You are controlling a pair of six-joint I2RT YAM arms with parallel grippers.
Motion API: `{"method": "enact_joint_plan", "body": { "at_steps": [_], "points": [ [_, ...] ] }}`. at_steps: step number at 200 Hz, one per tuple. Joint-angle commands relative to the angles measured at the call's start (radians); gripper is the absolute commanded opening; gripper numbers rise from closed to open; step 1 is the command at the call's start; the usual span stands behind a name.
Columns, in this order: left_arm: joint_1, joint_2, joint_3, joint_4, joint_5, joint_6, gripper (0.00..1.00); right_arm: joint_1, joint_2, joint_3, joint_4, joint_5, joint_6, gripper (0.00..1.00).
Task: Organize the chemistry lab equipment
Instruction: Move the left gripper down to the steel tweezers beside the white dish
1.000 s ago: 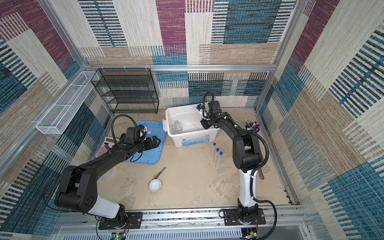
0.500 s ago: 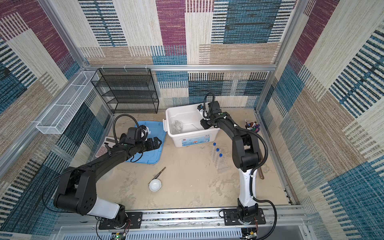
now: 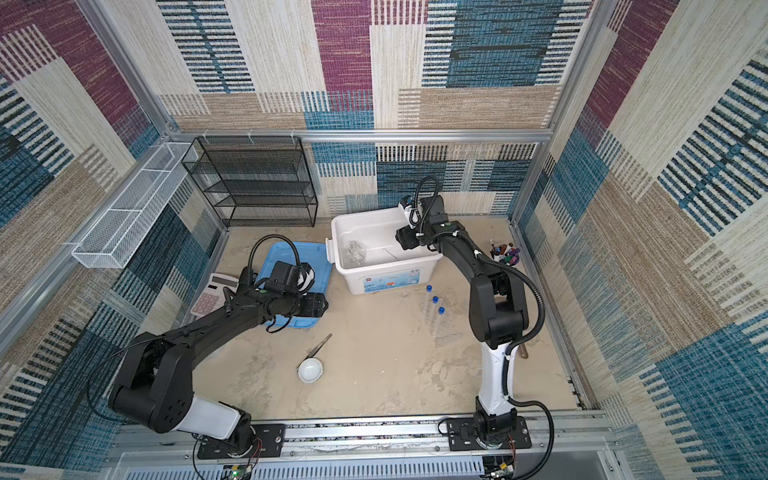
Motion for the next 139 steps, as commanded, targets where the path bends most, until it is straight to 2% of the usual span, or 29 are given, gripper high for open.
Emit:
{"method": "enact_joint_plan", "body": {
  "at_steps": [1, 50, 80, 139],
  "points": [
    [-0.032, 0.004, 0.003, -0.079, -0.047, 0.041, 0.77, -0.006, -0.036, -0.022, 0.082, -0.015, 0.081, 0.78],
    [-0.112, 0.022, 0.015, -0.176, -0.094, 0.058, 0.72, -0.014, -0.131, -0.105, 0.189, -0.044, 0.158, 0.97],
    [-0.142, 0.036, 0.04, -0.238, -0.126, 0.057, 0.64, -0.022, -0.178, -0.163, 0.235, -0.048, 0.191, 0.99],
    [-0.18, 0.046, 0.056, -0.363, -0.125, 0.009, 0.61, -0.034, -0.195, -0.19, 0.244, -0.053, 0.211, 1.0]
  ]
}}
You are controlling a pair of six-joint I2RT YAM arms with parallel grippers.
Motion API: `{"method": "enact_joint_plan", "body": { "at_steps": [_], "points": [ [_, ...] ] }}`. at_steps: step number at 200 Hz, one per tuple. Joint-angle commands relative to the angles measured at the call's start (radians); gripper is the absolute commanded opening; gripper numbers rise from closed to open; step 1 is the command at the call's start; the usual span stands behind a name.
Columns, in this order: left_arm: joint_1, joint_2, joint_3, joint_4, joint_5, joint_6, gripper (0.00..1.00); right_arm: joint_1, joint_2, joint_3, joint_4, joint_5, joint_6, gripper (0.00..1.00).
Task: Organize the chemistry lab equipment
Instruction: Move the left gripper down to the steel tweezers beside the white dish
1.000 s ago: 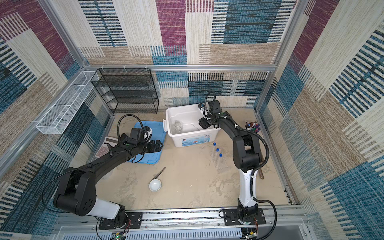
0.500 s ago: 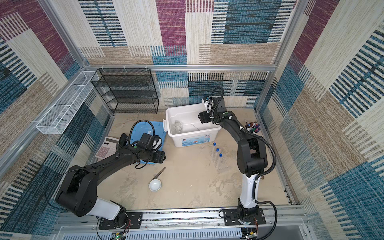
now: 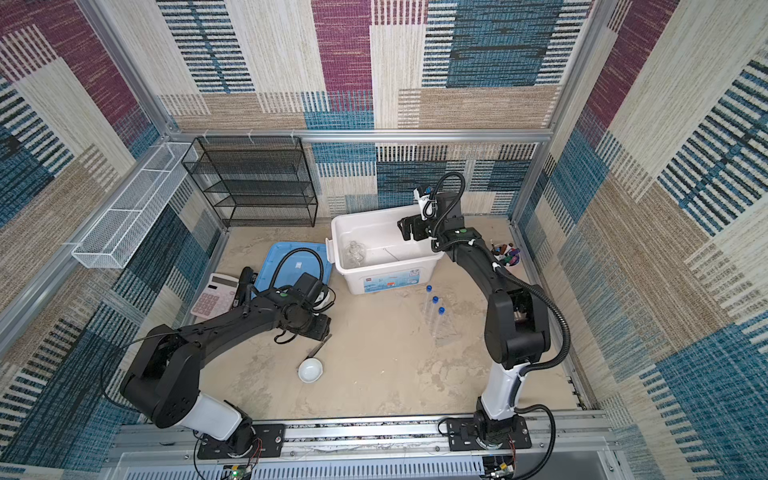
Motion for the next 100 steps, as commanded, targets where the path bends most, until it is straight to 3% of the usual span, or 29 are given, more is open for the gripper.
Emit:
{"method": "enact_joint_plan", "body": {
  "at_steps": [1, 100],
  "points": [
    [-0.015, -0.001, 0.012, -0.085, -0.009, -0.029, 0.61, -0.002, -0.006, -0.011, 0.037, -0.014, 0.028, 1.0],
    [-0.051, 0.073, 0.046, -0.147, -0.011, -0.047, 0.45, -0.017, -0.049, -0.068, 0.078, -0.034, 0.022, 1.0]
  ]
}}
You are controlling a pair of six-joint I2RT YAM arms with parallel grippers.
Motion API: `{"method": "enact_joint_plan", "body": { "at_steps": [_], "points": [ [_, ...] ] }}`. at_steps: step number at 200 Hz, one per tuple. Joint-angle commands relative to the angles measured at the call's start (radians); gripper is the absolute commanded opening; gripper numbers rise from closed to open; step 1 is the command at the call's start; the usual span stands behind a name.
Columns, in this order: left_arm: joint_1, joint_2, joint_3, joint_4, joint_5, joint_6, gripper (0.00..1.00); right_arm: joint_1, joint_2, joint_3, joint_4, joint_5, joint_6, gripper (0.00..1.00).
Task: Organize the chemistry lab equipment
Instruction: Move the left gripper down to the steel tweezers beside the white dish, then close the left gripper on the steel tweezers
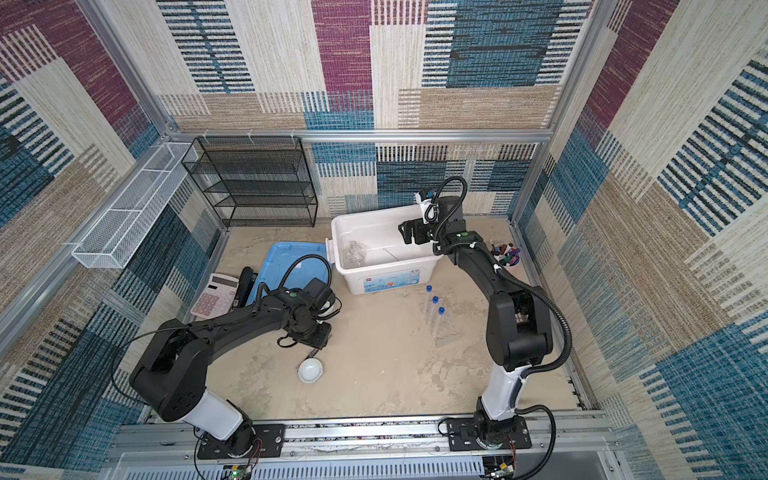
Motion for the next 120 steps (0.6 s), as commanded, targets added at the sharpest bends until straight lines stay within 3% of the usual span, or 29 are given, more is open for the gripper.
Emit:
{"method": "enact_joint_plan", "body": {
  "at_steps": [1, 120],
  "points": [
    [-0.001, 0.018, 0.011, -0.029, -0.009, -0.025, 0.44, -0.005, -0.022, -0.014, 0.063, -0.01, 0.005, 1.0],
    [-0.004, 0.111, 0.038, -0.03, -0.001, -0.01, 0.28, -0.018, -0.038, -0.043, 0.068, -0.012, 0.01, 1.0]
  ]
}}
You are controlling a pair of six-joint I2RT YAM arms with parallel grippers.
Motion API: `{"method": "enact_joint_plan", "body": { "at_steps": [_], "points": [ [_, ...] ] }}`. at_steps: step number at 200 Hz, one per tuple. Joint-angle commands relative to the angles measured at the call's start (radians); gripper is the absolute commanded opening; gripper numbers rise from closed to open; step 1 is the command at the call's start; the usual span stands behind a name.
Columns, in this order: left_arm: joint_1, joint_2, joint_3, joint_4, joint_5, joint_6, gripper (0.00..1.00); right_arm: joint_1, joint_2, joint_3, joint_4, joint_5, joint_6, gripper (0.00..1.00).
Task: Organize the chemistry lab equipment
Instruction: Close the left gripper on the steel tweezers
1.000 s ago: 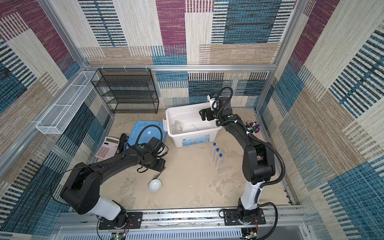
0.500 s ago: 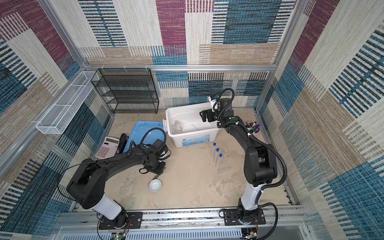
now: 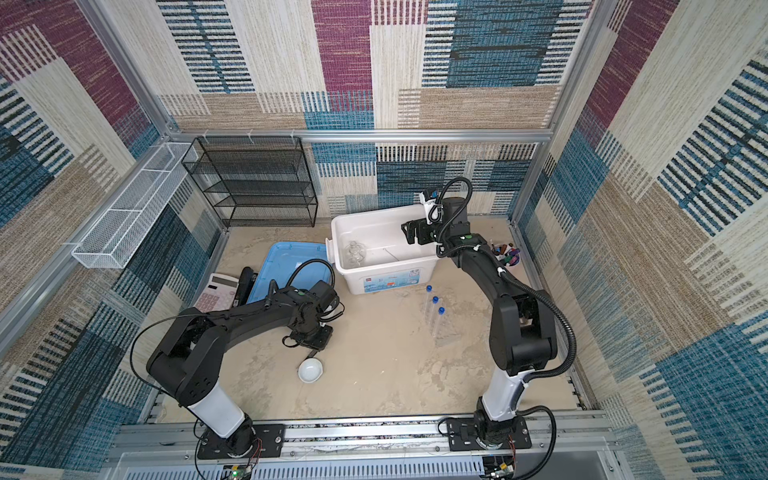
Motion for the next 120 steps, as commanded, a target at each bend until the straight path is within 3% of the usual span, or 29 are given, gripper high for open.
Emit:
{"method": "enact_joint_plan", "body": {
  "at_steps": [1, 60, 120],
  "points": [
    [-0.003, 0.016, 0.016, -0.013, -0.003, -0.003, 0.27, -0.001, -0.01, -0.004, 0.033, -0.003, 0.01, 1.0],
    [-0.003, 0.072, 0.053, -0.003, 0.008, 0.024, 0.17, -0.01, -0.022, -0.021, 0.033, -0.001, 0.011, 1.0],
    [-0.006, 0.098, 0.094, 0.012, 0.004, 0.041, 0.14, -0.021, -0.037, -0.044, 0.038, -0.001, 0.012, 1.0]
  ]
}}
